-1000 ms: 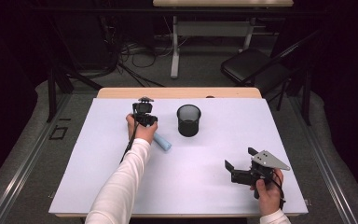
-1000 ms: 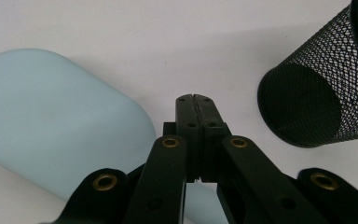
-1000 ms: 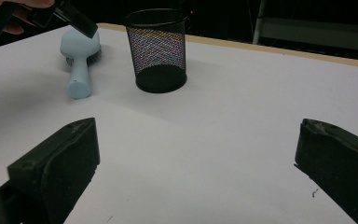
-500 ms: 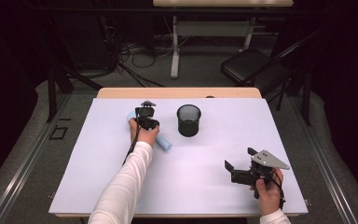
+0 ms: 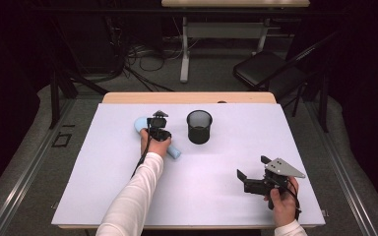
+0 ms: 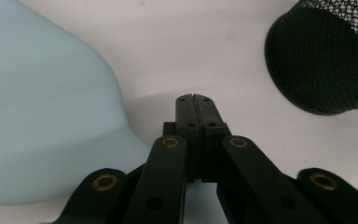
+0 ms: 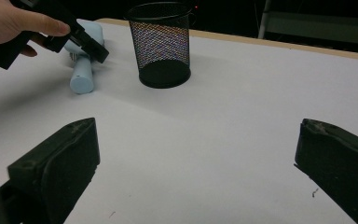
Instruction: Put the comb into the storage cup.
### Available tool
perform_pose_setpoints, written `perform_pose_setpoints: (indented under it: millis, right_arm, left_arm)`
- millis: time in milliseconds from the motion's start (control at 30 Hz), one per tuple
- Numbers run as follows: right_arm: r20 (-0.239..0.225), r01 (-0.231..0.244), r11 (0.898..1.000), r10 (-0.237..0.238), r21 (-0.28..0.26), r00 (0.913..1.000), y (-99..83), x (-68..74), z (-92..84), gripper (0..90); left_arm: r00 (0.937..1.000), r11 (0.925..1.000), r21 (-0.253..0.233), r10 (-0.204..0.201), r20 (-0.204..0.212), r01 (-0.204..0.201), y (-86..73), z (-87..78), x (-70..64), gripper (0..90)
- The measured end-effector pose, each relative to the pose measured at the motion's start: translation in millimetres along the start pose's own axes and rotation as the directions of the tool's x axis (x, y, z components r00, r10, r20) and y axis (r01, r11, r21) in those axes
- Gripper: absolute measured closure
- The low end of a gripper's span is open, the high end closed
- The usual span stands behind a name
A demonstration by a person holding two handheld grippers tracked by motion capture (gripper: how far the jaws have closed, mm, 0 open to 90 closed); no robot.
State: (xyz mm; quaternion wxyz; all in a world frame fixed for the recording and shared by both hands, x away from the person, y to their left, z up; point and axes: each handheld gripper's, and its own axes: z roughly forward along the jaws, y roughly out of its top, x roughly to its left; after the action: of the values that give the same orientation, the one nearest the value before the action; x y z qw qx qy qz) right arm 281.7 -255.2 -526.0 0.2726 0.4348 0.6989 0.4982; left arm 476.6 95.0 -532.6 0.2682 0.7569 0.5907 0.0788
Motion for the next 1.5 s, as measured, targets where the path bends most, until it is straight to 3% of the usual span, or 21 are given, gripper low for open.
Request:
perform_pose_setpoints:
  millis: [233, 533, 800, 1000, 1500]
  right_arm:
    - [-0.002, -0.001, 1.0, 0.001, 0.0, 1.0, -0.3, 0.1, 0.6, 0.0]
    - [-0.005, -0.003, 1.0, 0.003, 0.002, 1.0, -0.4, 0.0, 0.5, 0.0]
    - [-0.007, -0.002, 1.0, 0.002, 0.005, 1.0, -0.7, 0.0, 0.9, 0.0]
    - [-0.007, -0.003, 1.0, 0.003, 0.007, 1.0, -0.8, -0.2, 0.7, 0.0]
    - [-0.011, -0.004, 1.0, 0.004, 0.01, 0.9999, -1.1, 0.0, 1.5, 0.0]
  left_arm:
    - [0.9999, 0.9999, 0.008, 0.009, 0.005, -0.009, -1.1, 0.8, -1.1, 90.0]
    - [0.9985, 0.9981, 0.039, 0.047, 0.028, -0.048, -4.7, -2.6, -6.1, 90.0]
    - [0.9966, 0.9952, 0.066, 0.069, 0.046, -0.072, -9.7, -7.0, -1.1, 90.0]
    - [0.9939, 0.9898, 0.096, 0.101, 0.045, -0.105, -14.1, -12.4, 3.1, 90.0]
    - [0.9894, 0.9816, 0.125, 0.142, 0.034, -0.145, -25.1, -23.9, 15.0, 90.0]
